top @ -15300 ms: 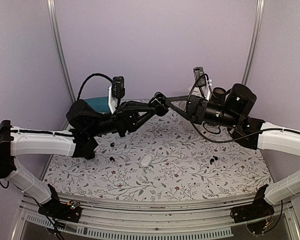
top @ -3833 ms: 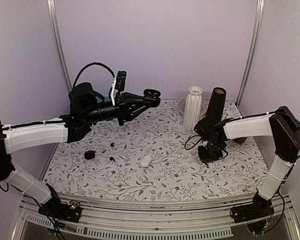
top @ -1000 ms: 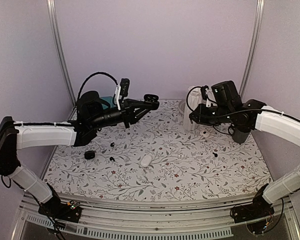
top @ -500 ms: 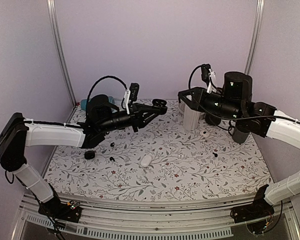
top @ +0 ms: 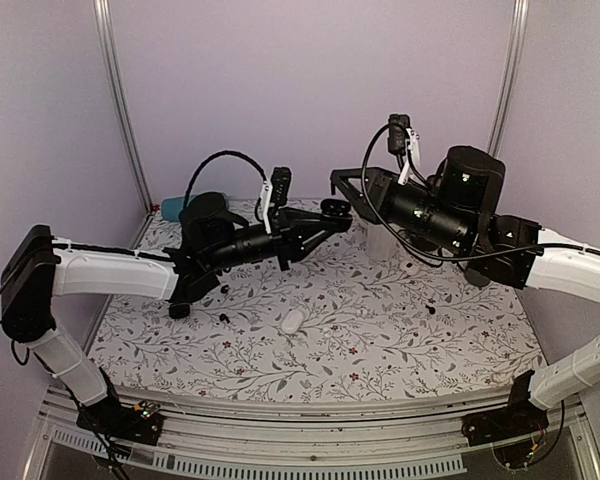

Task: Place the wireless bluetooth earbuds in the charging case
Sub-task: Insert the left earbud into the left side groove of the charging case.

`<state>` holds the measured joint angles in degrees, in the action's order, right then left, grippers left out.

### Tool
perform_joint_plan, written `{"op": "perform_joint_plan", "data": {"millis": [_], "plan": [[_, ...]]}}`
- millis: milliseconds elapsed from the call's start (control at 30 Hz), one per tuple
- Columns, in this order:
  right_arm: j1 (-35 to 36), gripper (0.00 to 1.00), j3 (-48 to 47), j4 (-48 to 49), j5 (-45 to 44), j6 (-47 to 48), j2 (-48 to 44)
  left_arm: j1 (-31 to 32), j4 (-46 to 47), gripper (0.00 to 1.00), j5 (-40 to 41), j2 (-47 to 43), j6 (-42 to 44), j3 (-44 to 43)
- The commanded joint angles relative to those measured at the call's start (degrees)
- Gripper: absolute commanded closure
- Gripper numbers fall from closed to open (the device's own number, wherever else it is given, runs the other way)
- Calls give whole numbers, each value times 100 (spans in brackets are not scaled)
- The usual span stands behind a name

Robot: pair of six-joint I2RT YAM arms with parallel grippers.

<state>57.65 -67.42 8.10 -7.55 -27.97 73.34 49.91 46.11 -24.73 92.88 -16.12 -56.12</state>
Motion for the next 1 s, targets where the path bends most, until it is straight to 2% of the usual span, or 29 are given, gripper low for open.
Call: {"op": "perform_joint_plan", "data": {"millis": [0, 967], "plan": [[232, 93, 30, 315, -366, 257, 121, 114, 223, 100, 85, -188, 165, -128], [458, 93, 273, 588, -880, 297, 290, 250, -80, 100, 105, -535, 465, -249]]}}
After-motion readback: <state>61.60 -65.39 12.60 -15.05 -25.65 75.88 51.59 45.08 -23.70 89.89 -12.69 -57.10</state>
